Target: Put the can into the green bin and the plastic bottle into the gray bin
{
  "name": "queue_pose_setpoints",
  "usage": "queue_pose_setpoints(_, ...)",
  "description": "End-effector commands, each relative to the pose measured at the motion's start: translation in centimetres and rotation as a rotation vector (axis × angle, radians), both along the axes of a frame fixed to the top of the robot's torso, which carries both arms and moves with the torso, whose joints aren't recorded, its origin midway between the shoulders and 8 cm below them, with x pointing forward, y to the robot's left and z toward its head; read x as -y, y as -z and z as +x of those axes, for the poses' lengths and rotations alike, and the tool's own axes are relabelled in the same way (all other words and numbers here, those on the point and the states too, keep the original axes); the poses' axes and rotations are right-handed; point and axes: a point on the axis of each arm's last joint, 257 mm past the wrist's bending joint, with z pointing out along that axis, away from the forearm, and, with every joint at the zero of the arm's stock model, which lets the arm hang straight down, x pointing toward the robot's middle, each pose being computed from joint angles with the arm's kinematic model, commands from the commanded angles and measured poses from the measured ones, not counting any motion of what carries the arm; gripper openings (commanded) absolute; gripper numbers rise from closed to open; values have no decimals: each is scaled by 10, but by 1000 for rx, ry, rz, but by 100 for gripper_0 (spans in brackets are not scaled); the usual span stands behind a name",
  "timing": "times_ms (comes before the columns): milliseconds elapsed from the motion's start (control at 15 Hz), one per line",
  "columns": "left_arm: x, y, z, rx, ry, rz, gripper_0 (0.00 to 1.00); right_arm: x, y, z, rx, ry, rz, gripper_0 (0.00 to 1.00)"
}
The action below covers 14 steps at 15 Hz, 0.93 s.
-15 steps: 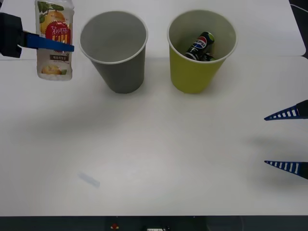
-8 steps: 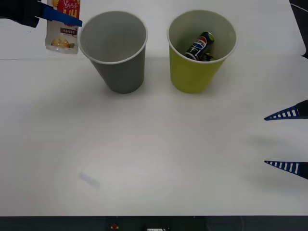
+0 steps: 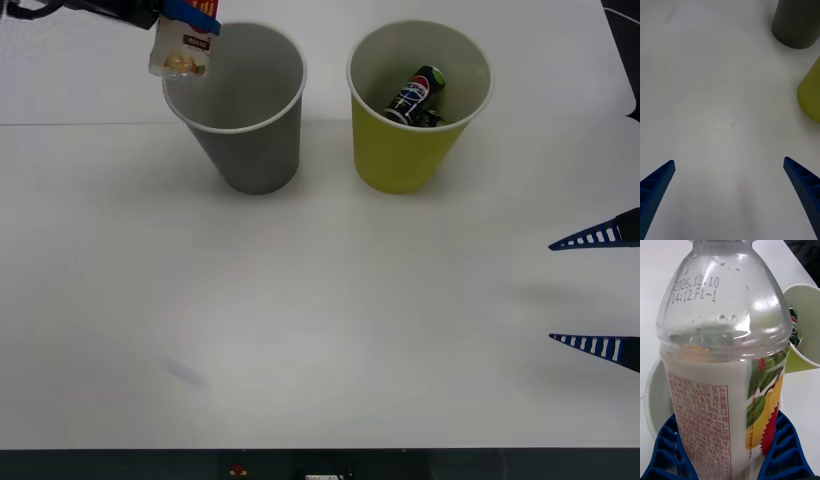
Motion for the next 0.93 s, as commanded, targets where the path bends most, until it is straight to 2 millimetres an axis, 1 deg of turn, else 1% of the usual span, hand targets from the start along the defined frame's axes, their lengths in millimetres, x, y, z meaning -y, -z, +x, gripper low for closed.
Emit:
queue_pose_setpoints(67, 11, 8, 14, 11, -8, 27, 0, 0, 0, 0, 0, 0, 0, 100)
queue_pose_setpoints(133, 13, 9, 17, 21, -12, 42, 0, 0, 0, 0, 0, 0, 0, 100)
queue_pose_setpoints(333, 19, 12, 18, 24, -2, 49, 0, 0, 0, 0, 0, 0, 0, 100)
queue_pose_setpoints(400, 20, 13, 18, 34, 10, 61, 2, 0, 0, 0, 0, 0, 0, 100)
queue_pose_setpoints(467, 20, 13, 18, 41, 16, 66, 25, 0, 0, 0, 0, 0, 0, 100)
queue_pose_setpoints(533, 20, 13, 18, 61, 37, 88, 88, 0, 0, 0, 0, 0, 0, 100)
queue_pose_setpoints(600, 21, 15, 17, 66, 50, 99, 100, 0, 0, 0, 0, 0, 0, 100)
queue_pose_setpoints(800, 25, 14, 13, 74, 89, 93, 100, 0, 0, 0, 0, 0, 0, 100)
queue_pose_setpoints(933, 21, 14, 4, 78, 121, 78, 100, 0, 0, 0, 0, 0, 0, 100)
